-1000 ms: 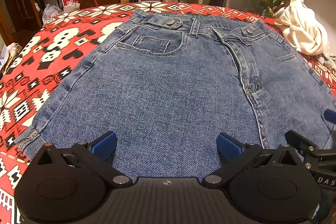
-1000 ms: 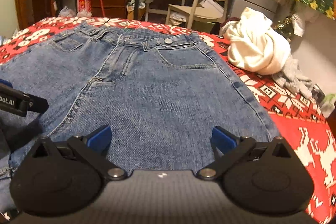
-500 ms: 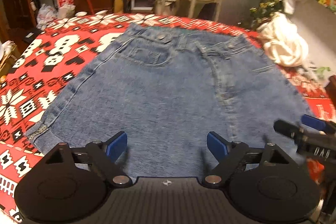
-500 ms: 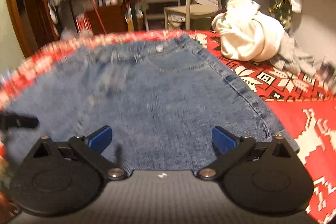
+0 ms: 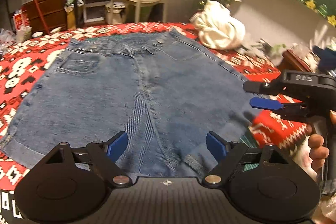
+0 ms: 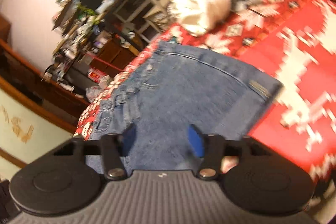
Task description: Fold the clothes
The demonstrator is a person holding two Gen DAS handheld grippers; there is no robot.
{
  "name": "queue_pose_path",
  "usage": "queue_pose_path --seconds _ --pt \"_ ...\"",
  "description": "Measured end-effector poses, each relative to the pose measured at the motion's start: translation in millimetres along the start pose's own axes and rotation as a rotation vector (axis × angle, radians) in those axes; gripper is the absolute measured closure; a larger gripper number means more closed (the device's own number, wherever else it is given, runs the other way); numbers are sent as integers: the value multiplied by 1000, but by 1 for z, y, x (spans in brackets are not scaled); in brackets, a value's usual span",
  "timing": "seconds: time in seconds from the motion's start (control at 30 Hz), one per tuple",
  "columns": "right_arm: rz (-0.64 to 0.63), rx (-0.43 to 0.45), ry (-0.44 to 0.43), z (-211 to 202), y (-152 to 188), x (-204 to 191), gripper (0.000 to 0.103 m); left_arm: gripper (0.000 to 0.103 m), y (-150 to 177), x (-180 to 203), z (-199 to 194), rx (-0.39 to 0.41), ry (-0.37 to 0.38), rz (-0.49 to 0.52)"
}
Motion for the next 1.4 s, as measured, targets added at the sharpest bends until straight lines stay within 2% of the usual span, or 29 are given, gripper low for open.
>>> queue_pose_path --seconds 0.1,0.17,0.47,0.6,0.9,1.07,1.13,1.2,1.4 --pt "63 -22 14 -5 9 15 75 24 3 5 0 -9 16 2" --pt "103 -41 17 -5 16 24 77 24 5 7 1 -15 24 1" --pt "169 -101 -2 18 40 41 77 22 15 13 5 -43 23 20" --pt "199 -90 -3 28 39 46 79 22 19 14 9 -58 10 31" --pt "186 -30 -72 29 20 36 81 23 28 22 11 -65 31 85" --pt "186 -54 -56 33 20 40 81 35 35 25 19 -85 -11 140" --pt "178 -58 -37 32 23 42 81 36 37 25 20 -89 -26 156" --pt "176 -53 -16 29 24 45 81 44 40 25 21 -93 -41 170" --pt "265 -45 -19 26 27 59 79 62 39 17 26 -99 -85 139"
Point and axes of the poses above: each gripper's, at about its wrist camera, not at the fingertips, and z roughly the way its jaws point, x to its right, y to its underside, the point moved 3 cm from there along z, roughly the way its jaws point, and after that the axes turned 1 degree about z, right-handed, at the moved point
